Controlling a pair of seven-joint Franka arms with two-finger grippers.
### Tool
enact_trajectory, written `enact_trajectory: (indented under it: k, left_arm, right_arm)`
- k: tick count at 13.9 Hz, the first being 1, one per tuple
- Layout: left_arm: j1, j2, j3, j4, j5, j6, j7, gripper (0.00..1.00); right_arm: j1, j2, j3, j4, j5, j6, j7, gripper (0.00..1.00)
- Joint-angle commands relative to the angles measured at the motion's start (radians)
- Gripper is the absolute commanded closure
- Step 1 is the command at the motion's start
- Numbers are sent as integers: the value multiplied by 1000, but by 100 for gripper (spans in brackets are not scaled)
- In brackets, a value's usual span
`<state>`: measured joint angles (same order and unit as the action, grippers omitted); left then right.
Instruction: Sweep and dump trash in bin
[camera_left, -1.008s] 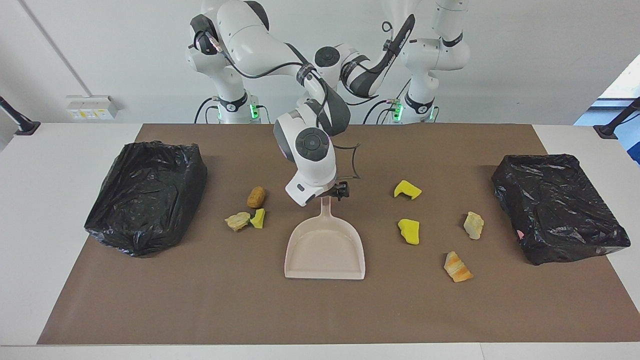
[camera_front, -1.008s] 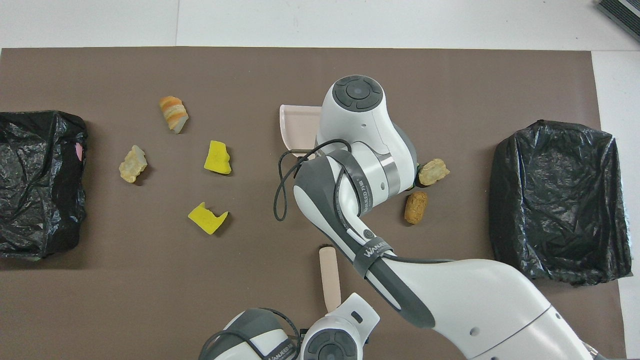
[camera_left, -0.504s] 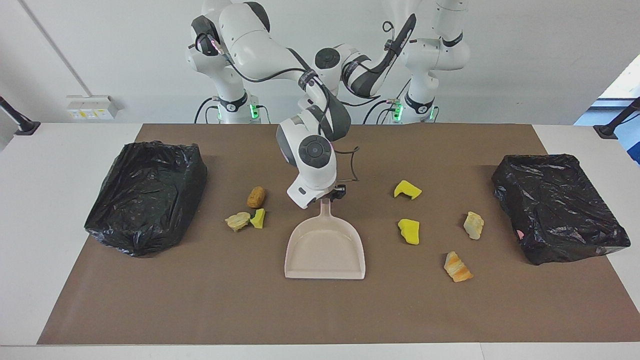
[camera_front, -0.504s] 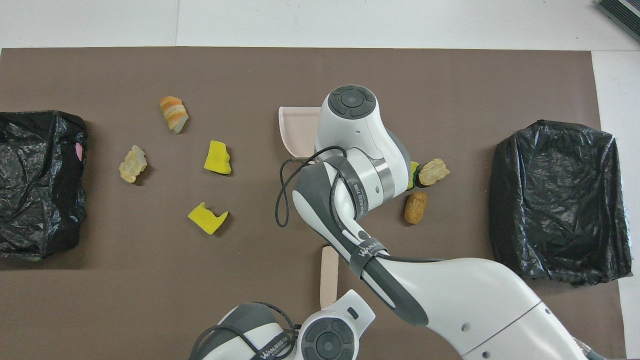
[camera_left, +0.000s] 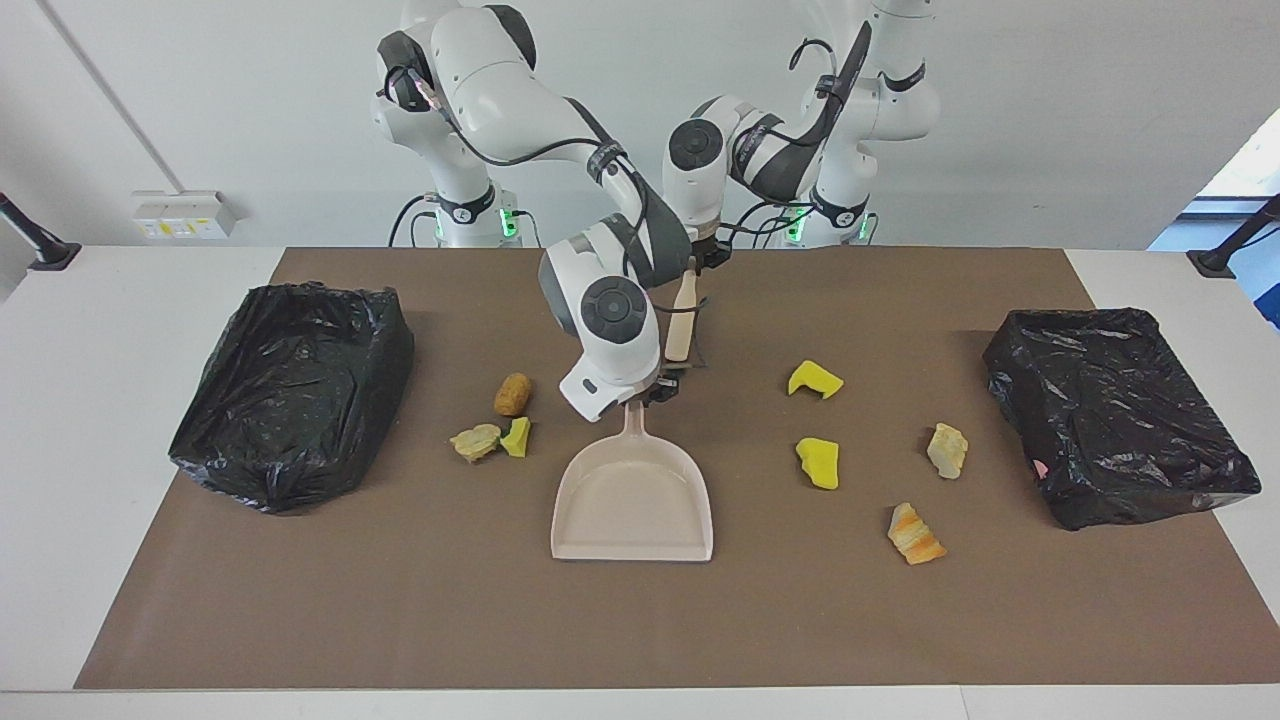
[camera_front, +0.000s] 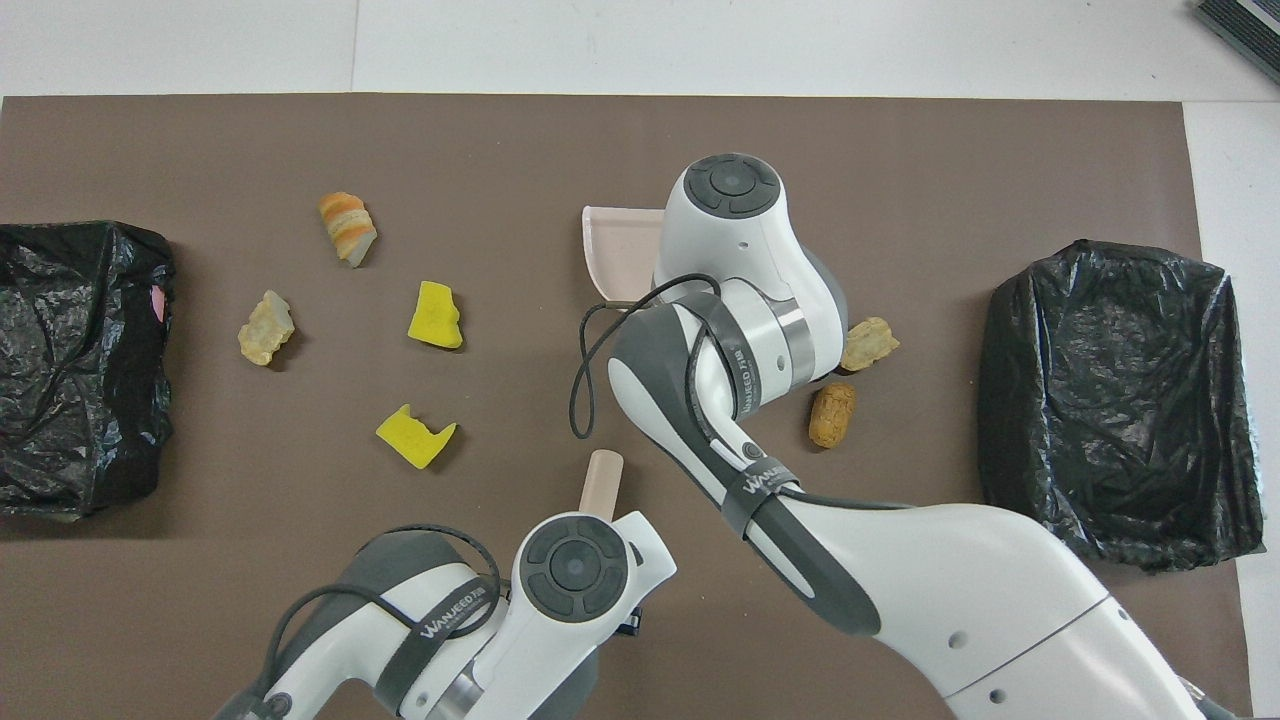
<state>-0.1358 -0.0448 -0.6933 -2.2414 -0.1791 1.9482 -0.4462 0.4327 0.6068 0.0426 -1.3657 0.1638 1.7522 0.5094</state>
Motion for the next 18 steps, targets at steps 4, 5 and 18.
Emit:
enact_trajectory:
  k: [4,5,18]
  left_arm:
    - [30,-35,167,-10,13,-28,197,100]
    - [48,-32,194,-15,13,-23,234,100]
    - [79,28,567,84,65,20,552,100]
  right_arm:
    - [-25,-65,8,33,-14,-106,-246,100]
    - [-26,-88,8,27,-13,-106,-346,100]
    - [-11,-183,2,-147,-188,-122,-1141,100]
